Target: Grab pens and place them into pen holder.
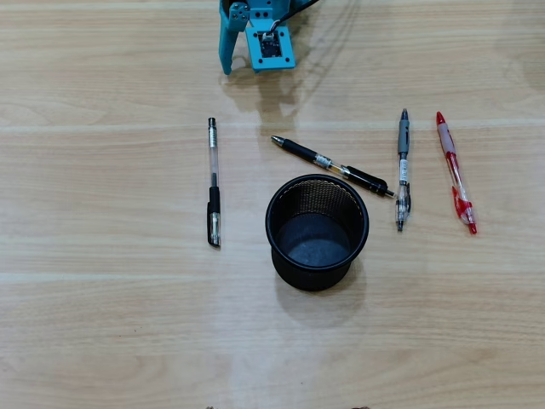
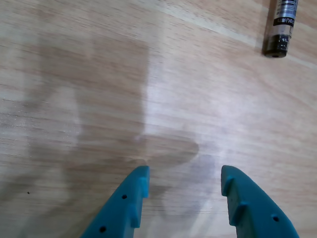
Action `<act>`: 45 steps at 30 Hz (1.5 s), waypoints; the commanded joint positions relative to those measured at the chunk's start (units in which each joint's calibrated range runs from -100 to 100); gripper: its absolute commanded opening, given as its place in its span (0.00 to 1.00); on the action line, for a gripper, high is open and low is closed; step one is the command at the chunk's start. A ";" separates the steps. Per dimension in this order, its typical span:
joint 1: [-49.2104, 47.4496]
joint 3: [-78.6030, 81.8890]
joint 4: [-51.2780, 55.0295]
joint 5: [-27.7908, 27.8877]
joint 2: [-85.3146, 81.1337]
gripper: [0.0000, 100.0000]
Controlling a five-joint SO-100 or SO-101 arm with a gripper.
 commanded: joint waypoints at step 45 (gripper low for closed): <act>1.83 0.43 1.17 -0.07 -0.25 0.17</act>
